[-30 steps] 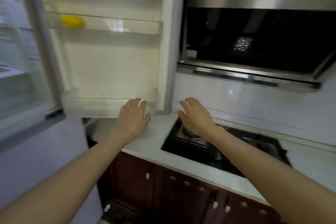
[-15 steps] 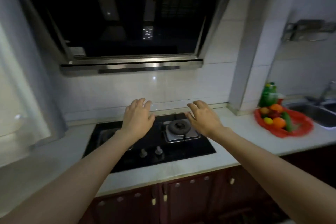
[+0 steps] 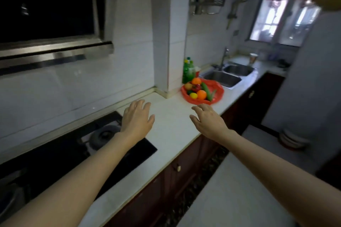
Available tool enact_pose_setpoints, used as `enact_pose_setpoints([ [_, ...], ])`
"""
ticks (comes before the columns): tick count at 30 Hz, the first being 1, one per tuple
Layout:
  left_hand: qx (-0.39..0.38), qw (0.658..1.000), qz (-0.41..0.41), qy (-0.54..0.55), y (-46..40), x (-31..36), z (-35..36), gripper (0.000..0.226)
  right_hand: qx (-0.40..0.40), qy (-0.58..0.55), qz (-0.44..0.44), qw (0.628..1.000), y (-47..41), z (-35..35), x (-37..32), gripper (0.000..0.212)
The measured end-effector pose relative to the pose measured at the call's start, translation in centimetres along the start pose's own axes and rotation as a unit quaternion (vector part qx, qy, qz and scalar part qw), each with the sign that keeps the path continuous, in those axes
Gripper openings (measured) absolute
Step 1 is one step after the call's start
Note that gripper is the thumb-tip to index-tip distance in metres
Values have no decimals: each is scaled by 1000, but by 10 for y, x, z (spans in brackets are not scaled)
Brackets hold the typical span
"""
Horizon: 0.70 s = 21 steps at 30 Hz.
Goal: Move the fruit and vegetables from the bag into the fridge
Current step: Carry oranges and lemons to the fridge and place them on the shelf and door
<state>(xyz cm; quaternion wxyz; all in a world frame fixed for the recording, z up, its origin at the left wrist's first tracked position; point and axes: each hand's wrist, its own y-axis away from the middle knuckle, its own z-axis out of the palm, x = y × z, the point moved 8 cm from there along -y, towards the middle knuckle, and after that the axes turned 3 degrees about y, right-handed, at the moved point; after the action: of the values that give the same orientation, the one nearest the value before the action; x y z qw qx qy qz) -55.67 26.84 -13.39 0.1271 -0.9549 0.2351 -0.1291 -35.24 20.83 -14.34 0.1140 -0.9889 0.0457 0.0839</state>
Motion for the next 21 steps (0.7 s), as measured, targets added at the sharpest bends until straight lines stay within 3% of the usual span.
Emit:
enact_pose_setpoints([
  [11,-56,995,80,35,-121,114,122,50,-6,3,122,993,-18,28,181,43],
  [21,-37,996,73,42,-241,206,183,45,9,-4,87,996,-108,26,321,46],
])
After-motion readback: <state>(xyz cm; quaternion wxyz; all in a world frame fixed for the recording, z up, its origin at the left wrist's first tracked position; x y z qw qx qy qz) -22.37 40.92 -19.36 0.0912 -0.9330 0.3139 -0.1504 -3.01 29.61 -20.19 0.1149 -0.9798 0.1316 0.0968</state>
